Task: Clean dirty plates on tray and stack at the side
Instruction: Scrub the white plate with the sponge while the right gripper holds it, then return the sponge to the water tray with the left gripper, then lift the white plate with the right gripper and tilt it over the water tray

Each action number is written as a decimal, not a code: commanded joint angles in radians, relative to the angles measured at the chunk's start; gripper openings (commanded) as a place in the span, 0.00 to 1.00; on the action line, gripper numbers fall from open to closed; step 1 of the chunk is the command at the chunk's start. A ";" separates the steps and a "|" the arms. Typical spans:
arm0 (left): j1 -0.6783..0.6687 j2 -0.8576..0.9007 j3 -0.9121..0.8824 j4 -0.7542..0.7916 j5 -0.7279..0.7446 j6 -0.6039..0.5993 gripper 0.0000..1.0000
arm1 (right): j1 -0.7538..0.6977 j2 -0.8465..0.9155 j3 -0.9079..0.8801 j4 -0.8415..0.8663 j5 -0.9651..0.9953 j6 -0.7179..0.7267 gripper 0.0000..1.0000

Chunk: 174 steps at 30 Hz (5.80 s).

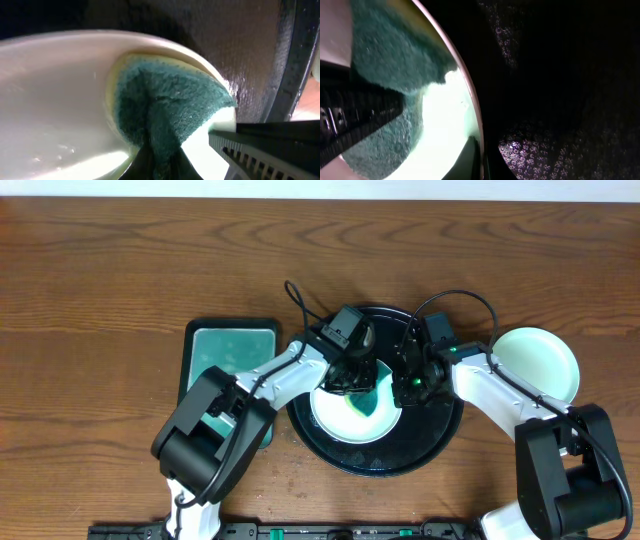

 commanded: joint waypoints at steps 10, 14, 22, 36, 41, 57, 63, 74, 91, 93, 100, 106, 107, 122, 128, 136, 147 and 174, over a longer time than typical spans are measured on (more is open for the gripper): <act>-0.092 0.012 -0.061 -0.266 0.026 -0.009 0.08 | 0.009 0.032 -0.018 -0.004 0.060 -0.008 0.01; -0.072 -0.025 -0.061 -0.386 -0.369 -0.076 0.07 | 0.009 0.032 -0.018 -0.004 0.060 -0.008 0.01; 0.037 -0.049 -0.045 -0.426 -0.718 -0.050 0.07 | 0.009 0.032 -0.018 -0.005 0.060 -0.023 0.01; 0.096 -0.049 -0.042 -0.217 -0.518 0.089 0.08 | 0.009 0.032 -0.018 -0.004 0.063 -0.023 0.01; 0.095 -0.049 -0.047 -0.058 -0.170 0.088 0.09 | 0.009 0.032 -0.018 -0.004 0.063 -0.023 0.01; -0.040 0.026 -0.049 0.103 -0.068 0.063 0.14 | 0.009 0.032 -0.018 -0.001 0.063 -0.023 0.01; -0.016 0.014 -0.019 -0.049 -0.341 0.089 0.07 | 0.009 0.032 -0.018 -0.001 0.063 -0.024 0.01; 0.023 0.003 0.090 -0.423 -0.830 0.093 0.07 | 0.009 0.032 -0.018 0.000 0.063 -0.023 0.01; -0.053 0.017 0.050 -0.152 0.007 0.054 0.08 | 0.009 0.032 -0.018 -0.004 0.063 -0.023 0.01; -0.061 0.017 0.050 -0.170 0.016 0.054 0.08 | 0.009 0.032 -0.018 -0.004 0.063 -0.023 0.01; -0.060 0.016 0.050 -0.226 0.163 0.065 0.07 | 0.009 0.032 -0.018 -0.003 0.063 -0.023 0.01; -0.056 0.010 0.050 -0.382 -0.157 0.048 0.07 | 0.008 0.032 -0.018 -0.002 0.063 -0.023 0.01; -0.056 0.007 0.050 -0.413 -0.253 0.034 0.07 | 0.008 0.032 -0.018 -0.003 0.063 -0.023 0.01; 0.014 -0.033 0.101 -0.711 -0.686 -0.037 0.07 | 0.008 0.032 -0.018 -0.004 0.063 -0.023 0.01; 0.019 -0.290 0.128 -0.748 -0.687 -0.012 0.08 | 0.008 0.032 -0.018 -0.004 0.063 -0.023 0.01; 0.201 -0.501 0.111 -0.803 -0.883 0.073 0.12 | 0.008 0.032 -0.018 -0.004 0.063 -0.023 0.01; 0.544 -0.425 -0.158 -0.521 -0.594 0.183 0.15 | 0.008 0.032 -0.018 0.008 0.063 0.057 0.01; 0.580 -1.014 -0.136 -0.665 -0.454 0.231 0.80 | 0.176 -0.130 0.480 -0.149 0.222 0.071 0.10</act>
